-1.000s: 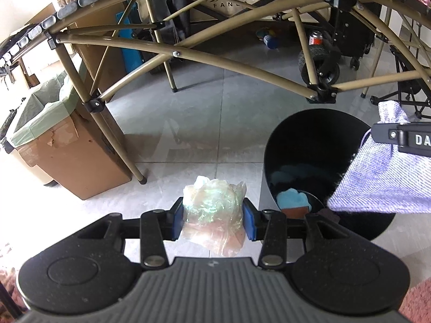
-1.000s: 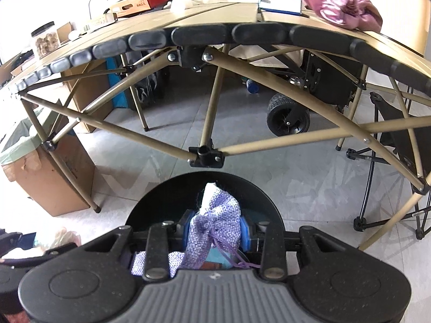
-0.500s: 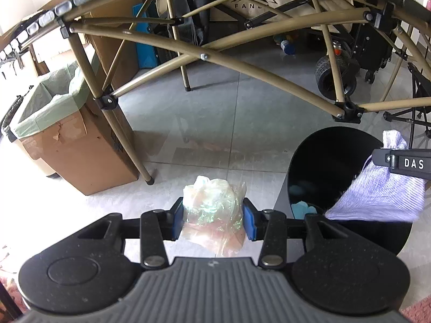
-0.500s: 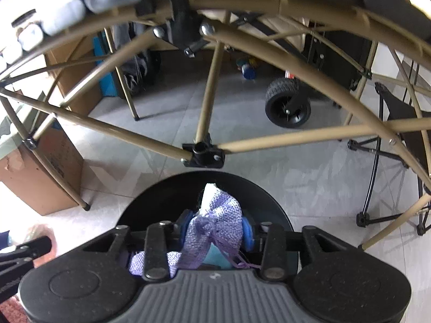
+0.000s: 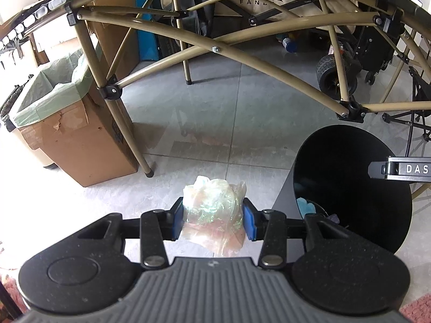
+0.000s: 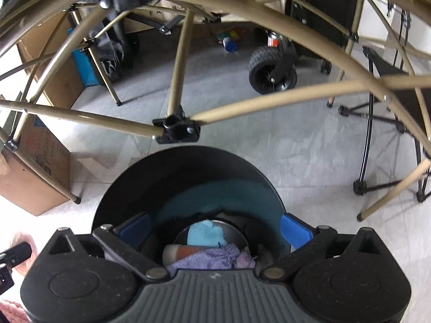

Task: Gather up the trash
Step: 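Open the right tool over the bin to drop the lavender pouch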

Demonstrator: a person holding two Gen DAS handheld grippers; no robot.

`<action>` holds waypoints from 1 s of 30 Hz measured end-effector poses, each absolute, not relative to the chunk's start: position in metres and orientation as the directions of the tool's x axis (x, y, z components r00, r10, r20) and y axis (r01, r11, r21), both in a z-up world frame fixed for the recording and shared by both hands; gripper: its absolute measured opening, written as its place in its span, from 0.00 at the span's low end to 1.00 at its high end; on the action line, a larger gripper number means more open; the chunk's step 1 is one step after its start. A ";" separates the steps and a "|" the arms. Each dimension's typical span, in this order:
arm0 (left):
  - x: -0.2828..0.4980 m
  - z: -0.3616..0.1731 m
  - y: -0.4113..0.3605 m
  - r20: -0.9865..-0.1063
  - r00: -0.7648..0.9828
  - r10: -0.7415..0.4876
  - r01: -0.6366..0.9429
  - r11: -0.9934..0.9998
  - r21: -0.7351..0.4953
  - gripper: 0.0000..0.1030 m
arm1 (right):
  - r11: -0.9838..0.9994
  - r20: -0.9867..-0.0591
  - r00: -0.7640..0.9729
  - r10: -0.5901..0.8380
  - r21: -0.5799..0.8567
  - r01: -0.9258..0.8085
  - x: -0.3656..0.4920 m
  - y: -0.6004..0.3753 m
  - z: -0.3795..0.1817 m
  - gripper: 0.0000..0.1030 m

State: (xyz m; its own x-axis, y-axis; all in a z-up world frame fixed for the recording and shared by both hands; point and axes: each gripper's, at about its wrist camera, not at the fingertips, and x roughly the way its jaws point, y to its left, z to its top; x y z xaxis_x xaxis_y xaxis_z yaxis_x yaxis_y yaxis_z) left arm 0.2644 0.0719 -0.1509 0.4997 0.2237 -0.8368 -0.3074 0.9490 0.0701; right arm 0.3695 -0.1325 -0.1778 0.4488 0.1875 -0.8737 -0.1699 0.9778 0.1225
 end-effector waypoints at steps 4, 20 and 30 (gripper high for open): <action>0.264 -0.150 0.072 -0.837 0.501 0.221 -0.306 0.950 0.068 0.42 | 0.978 -0.876 0.443 0.190 0.129 -0.165 0.368 -0.137 -0.179 1.00; 0.269 -0.144 0.043 -0.831 0.526 0.182 -0.238 0.969 0.062 0.42 | 0.979 -0.885 0.422 0.196 0.150 -0.139 0.361 -0.168 -0.175 1.00; 0.281 -0.144 0.006 -0.825 0.544 0.153 -0.160 0.984 0.077 0.42 | 0.981 -0.888 0.418 0.191 0.160 -0.108 0.358 -0.191 -0.176 1.00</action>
